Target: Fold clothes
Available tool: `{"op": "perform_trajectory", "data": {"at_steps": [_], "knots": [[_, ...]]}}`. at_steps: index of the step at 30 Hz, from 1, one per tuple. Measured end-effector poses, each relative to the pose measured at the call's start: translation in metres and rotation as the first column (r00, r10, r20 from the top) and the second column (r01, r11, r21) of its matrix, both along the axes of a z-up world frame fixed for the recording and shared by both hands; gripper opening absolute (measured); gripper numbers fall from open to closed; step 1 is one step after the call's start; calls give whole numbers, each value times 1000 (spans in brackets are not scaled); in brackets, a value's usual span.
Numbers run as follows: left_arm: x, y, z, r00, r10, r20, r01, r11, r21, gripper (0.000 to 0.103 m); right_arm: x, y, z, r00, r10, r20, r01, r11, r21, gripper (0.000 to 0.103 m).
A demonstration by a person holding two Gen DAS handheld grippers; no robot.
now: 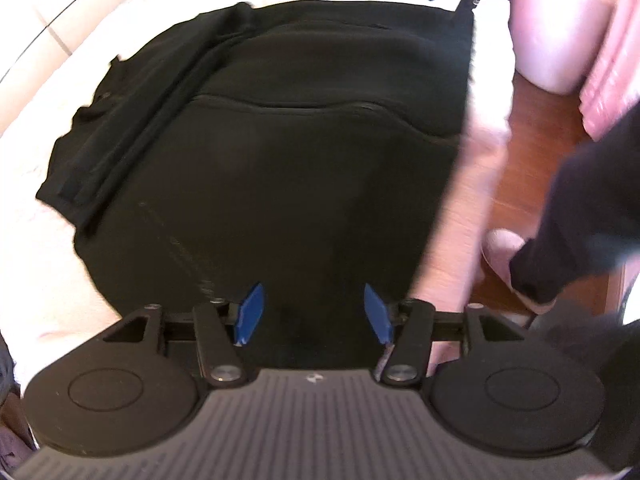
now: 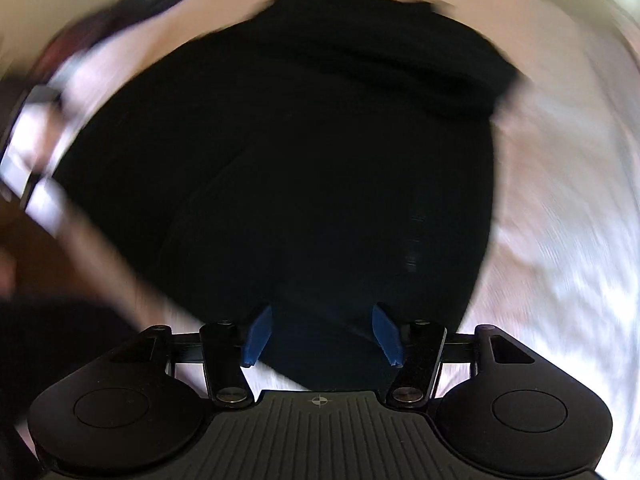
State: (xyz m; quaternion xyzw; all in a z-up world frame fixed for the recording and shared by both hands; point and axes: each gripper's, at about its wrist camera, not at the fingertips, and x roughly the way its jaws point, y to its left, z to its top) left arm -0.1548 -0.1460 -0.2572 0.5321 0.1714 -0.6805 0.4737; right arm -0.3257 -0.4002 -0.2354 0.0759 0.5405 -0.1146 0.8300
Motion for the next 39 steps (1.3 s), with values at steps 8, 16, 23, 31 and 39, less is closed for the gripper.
{"op": "perform_trajectory", "data": {"at_steps": [8, 16, 23, 31, 39], "knots": [[-13, 35, -48, 976, -17, 219, 41, 994, -104, 55, -26, 40, -35, 934, 358, 14, -343, 906, -248, 60], [-9, 71, -80, 913, -116, 391, 245, 923, -297, 59, -50, 84, -88, 891, 455, 8, -382, 757, -530, 60], [-3, 82, -96, 906, 10, 422, 207, 862, -464, 66, -57, 86, -121, 890, 447, 86, -273, 674, -686, 61], [-26, 80, -104, 875, 78, 478, 183, 861, -474, 61, -67, 125, -117, 865, 488, 115, -256, 628, -735, 61], [-29, 63, -97, 877, 150, 456, 84, 888, -453, 64, -28, 163, -141, 829, 554, 71, -326, 584, -744, 61]]}}
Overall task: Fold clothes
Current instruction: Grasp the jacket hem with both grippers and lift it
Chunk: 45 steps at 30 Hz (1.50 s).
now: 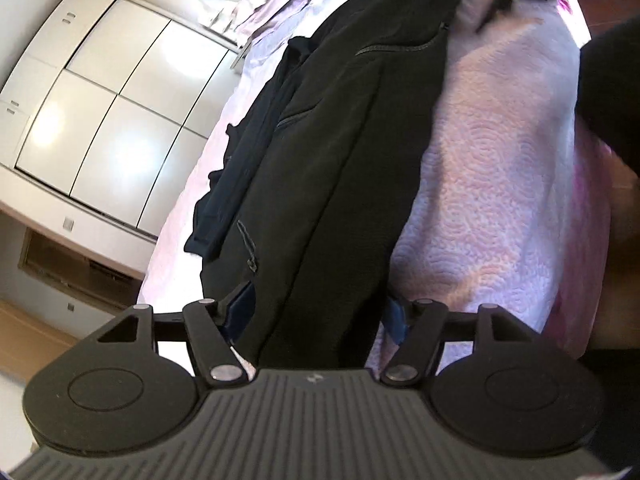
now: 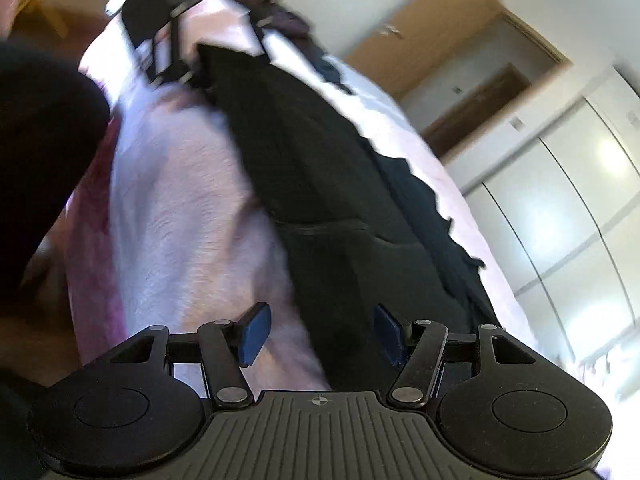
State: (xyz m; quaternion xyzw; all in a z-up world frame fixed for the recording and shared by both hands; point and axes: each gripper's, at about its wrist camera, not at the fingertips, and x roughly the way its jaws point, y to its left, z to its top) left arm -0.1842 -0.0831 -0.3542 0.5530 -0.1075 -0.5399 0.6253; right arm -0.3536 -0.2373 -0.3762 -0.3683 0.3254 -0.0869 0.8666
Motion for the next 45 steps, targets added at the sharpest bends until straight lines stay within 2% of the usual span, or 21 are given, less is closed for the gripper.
{"op": "perform_trajectory", "data": {"at_steps": [3, 7, 10, 14, 18, 21, 22, 23, 25, 27, 31, 36, 40, 45], "knots": [[2, 8, -2, 998, -3, 59, 4, 1000, -20, 61, -3, -7, -7, 1000, -2, -14, 1, 997, -76, 61], [12, 20, -14, 988, -6, 153, 11, 999, -32, 61, -27, -41, 1, 992, -129, 13, 129, 989, -71, 61], [14, 25, -28, 971, -40, 237, 49, 998, -31, 60, -40, -57, -9, 982, -188, -23, 182, 971, -154, 61], [11, 19, -35, 951, -73, 301, 91, 995, -48, 50, -46, -71, -18, 970, -238, -42, 222, 948, -227, 61], [11, 9, -28, 943, -83, 321, 117, 989, -88, 38, -40, -75, -25, 978, -198, -72, 170, 942, -288, 60], [16, 0, -20, 953, -75, 293, 104, 991, -85, 21, -39, -81, -25, 981, -179, -77, 148, 941, -303, 60], [18, -3, -17, 957, -72, 282, 98, 992, -79, 15, -39, -84, -23, 981, -177, -74, 148, 942, -301, 53], [19, -5, -13, 963, -70, 261, 92, 993, -72, 12, -41, -87, -22, 981, -180, -79, 148, 942, -302, 33], [21, -8, -4, 976, -65, 210, 78, 995, -55, 9, -44, -92, -17, 980, -180, -83, 148, 944, -296, 17], [24, -13, 8, 987, -56, 154, 62, 997, -35, 8, -46, -96, -9, 981, -176, -83, 147, 949, -279, 6], [27, -10, 40, 992, -74, 98, 76, 997, -14, 6, -47, -97, 21, 980, -184, -75, 162, 959, -233, 4], [18, 32, 66, 984, -141, 112, 139, 990, 29, 6, -68, -81, 63, 980, -194, -37, 180, 957, -229, 4], [-5, 82, 74, 987, -151, 58, 148, 987, 59, 6, -99, -43, 78, 983, -180, -30, 170, 964, -204, 4], [-41, 149, 91, 990, -129, -50, 132, 989, 73, 6, -153, 25, 89, 981, -188, -44, 182, 977, -108, 4]]}}
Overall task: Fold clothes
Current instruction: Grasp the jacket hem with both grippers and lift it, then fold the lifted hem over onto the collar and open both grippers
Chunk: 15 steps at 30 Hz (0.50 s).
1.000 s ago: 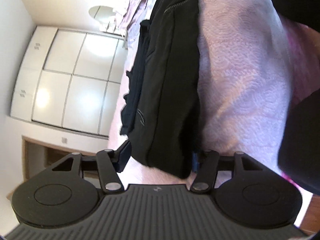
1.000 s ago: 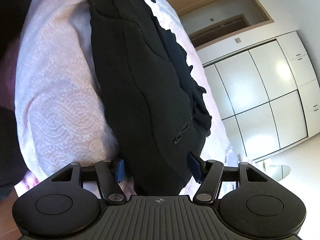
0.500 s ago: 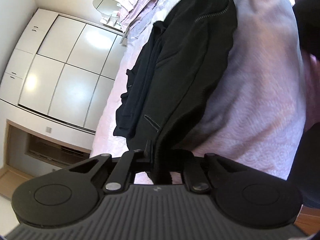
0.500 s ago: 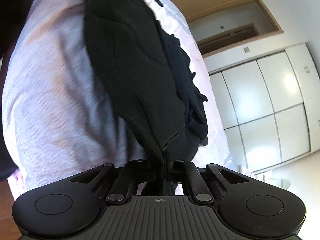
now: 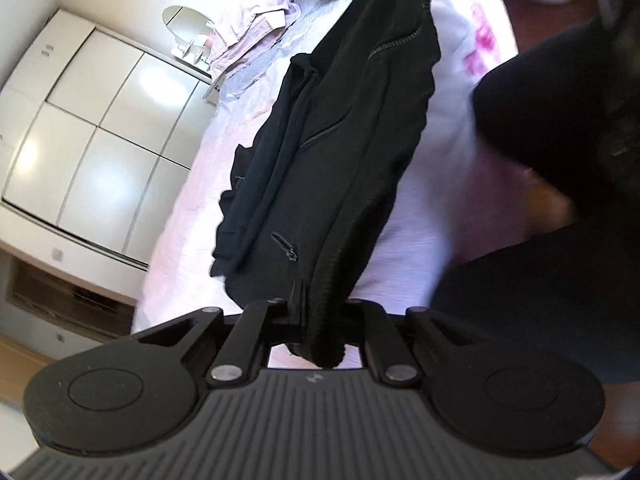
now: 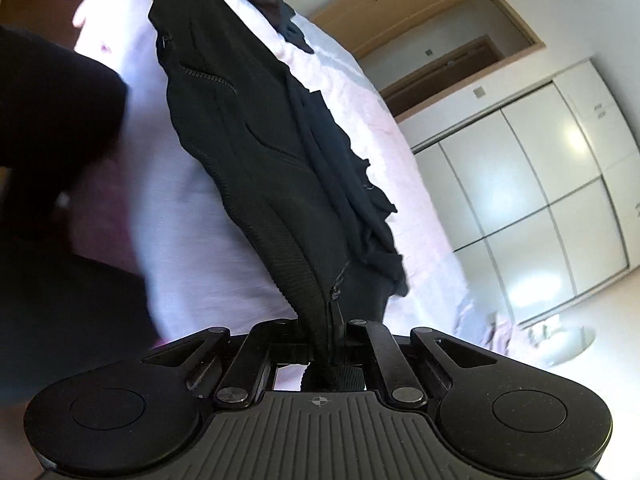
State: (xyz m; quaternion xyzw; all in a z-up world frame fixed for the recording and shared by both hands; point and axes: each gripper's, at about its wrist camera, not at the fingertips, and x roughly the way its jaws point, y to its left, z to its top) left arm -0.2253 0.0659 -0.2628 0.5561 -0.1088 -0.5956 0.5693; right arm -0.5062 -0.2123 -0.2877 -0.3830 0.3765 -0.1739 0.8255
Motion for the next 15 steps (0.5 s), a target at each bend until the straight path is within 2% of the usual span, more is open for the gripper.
{"op": "perform_trajectory", "data": {"at_steps": [7, 11, 15], "knots": [[-38, 58, 13, 997, 15, -77, -10, 998, 57, 6, -56, 66, 18, 1000, -10, -10, 11, 997, 77, 4], [-35, 54, 30, 996, 16, -86, -14, 1000, 16, 6, -67, 81, 32, 1000, -3, 5, 3, 998, 61, 4], [-10, 18, 69, 996, 36, -83, -42, 996, -75, 6, -60, 71, 53, 999, 24, 26, -24, 1000, -9, 4]]}}
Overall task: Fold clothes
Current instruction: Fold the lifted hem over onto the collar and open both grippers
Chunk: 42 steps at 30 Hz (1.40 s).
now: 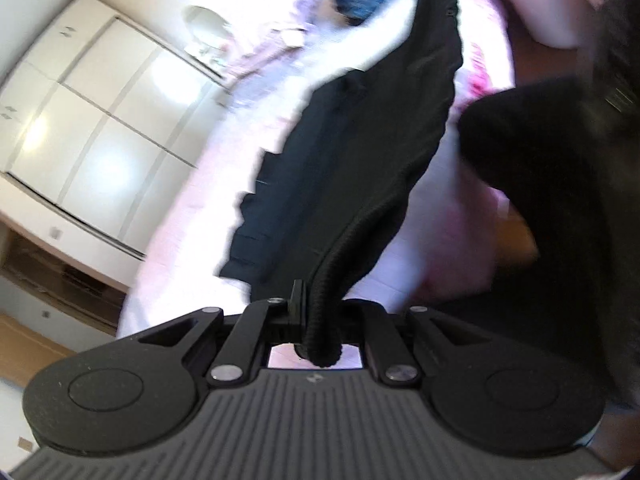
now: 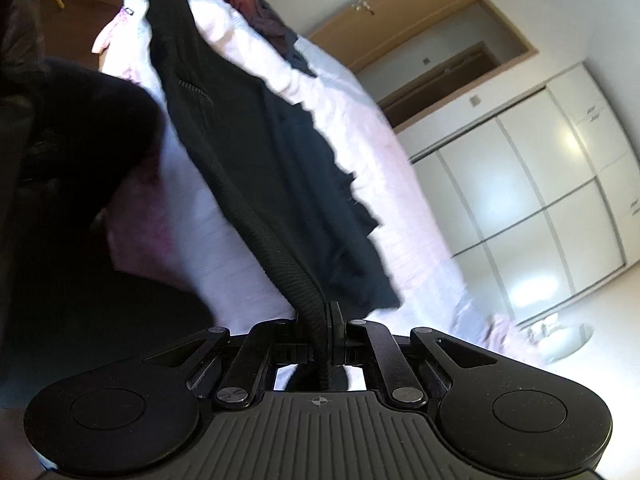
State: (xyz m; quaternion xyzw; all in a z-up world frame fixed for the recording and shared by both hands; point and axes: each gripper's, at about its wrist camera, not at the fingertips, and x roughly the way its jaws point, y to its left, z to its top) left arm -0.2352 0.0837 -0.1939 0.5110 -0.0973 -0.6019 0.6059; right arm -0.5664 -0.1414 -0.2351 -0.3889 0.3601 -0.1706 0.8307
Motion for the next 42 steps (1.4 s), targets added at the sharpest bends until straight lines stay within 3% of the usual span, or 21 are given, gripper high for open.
{"op": "perform_trajectory", "data": {"at_steps": [7, 12, 16, 20, 23, 25, 32, 36, 38, 42], "knots": [[81, -121, 63, 996, 70, -61, -74, 995, -69, 7, 69, -91, 62, 997, 16, 75, -11, 997, -71, 4], [146, -227, 72, 984, 128, -121, -134, 990, -41, 7, 148, -185, 80, 998, 6, 63, -2, 998, -61, 4], [191, -300, 47, 971, 164, -172, -160, 986, 36, 8, 209, -262, 63, 999, -32, 29, 31, 999, 27, 4], [225, -360, -7, 956, 201, -215, -168, 972, 163, 8, 247, -315, 14, 998, -48, -44, 54, 988, 142, 4], [244, -385, -34, 947, 218, -238, -167, 962, 216, 8, 264, -344, -21, 994, -51, -93, 72, 969, 236, 4], [257, -398, -37, 936, 225, -270, -165, 960, 226, 8, 270, -359, -35, 992, -48, -113, 78, 958, 275, 4], [290, -440, -45, 905, 258, -337, -209, 962, 176, 8, 292, -404, -21, 996, -83, -38, 91, 941, 327, 4], [307, -464, -80, 880, 318, -353, -236, 938, 255, 8, 313, -432, -39, 992, -116, -46, 125, 916, 381, 4], [316, -476, -98, 866, 349, -359, -248, 922, 297, 12, 327, -445, -52, 989, -128, -74, 147, 886, 439, 4], [321, -474, -106, 839, 388, -381, -293, 913, 283, 24, 337, -455, -75, 985, -136, -103, 170, 847, 504, 5]]}}
